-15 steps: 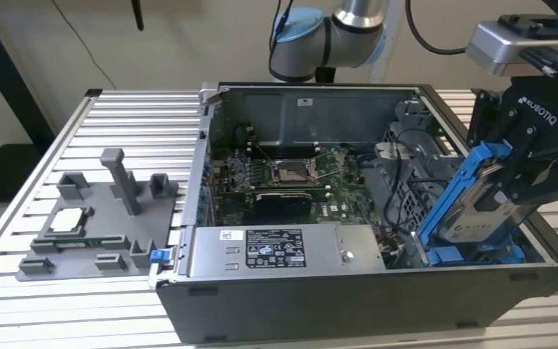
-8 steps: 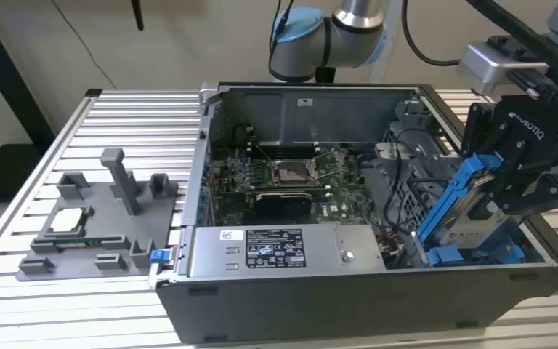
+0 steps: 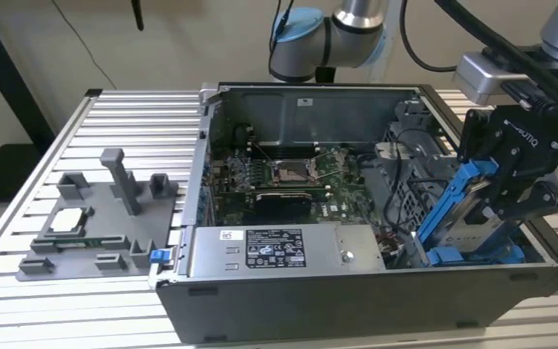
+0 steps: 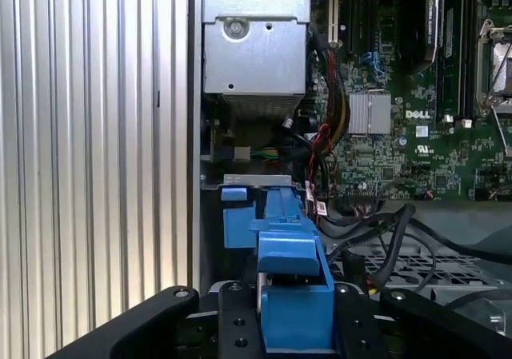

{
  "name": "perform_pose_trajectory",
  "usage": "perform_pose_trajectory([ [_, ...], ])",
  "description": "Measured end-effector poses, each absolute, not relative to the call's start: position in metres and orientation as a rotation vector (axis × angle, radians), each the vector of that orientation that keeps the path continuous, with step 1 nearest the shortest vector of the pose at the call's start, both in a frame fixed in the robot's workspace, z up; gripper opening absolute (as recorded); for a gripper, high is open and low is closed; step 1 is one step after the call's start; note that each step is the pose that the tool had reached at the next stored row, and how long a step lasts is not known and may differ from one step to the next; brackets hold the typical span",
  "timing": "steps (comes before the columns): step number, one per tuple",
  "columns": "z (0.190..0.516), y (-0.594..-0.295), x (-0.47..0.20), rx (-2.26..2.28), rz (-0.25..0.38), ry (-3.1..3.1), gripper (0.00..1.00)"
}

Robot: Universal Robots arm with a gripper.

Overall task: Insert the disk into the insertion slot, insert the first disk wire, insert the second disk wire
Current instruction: 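Insert the disk into the insertion slot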

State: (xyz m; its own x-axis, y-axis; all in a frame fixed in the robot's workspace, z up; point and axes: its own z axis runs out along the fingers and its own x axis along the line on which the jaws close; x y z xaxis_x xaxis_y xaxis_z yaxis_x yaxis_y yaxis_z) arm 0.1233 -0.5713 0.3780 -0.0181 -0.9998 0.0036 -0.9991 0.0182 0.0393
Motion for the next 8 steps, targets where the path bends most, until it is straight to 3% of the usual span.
perform_pose_trajectory([
  [5,0.3778,-0.5713,0.1232,2.18,-0.04,-2.22,0.0],
  [6,0.3779,-0.5713,0.1232,2.18,-0.04,-2.22,1.0],
  [8,0.3779,-0.5713,0.1232,2.18,-0.04,-2.22,1.0],
])
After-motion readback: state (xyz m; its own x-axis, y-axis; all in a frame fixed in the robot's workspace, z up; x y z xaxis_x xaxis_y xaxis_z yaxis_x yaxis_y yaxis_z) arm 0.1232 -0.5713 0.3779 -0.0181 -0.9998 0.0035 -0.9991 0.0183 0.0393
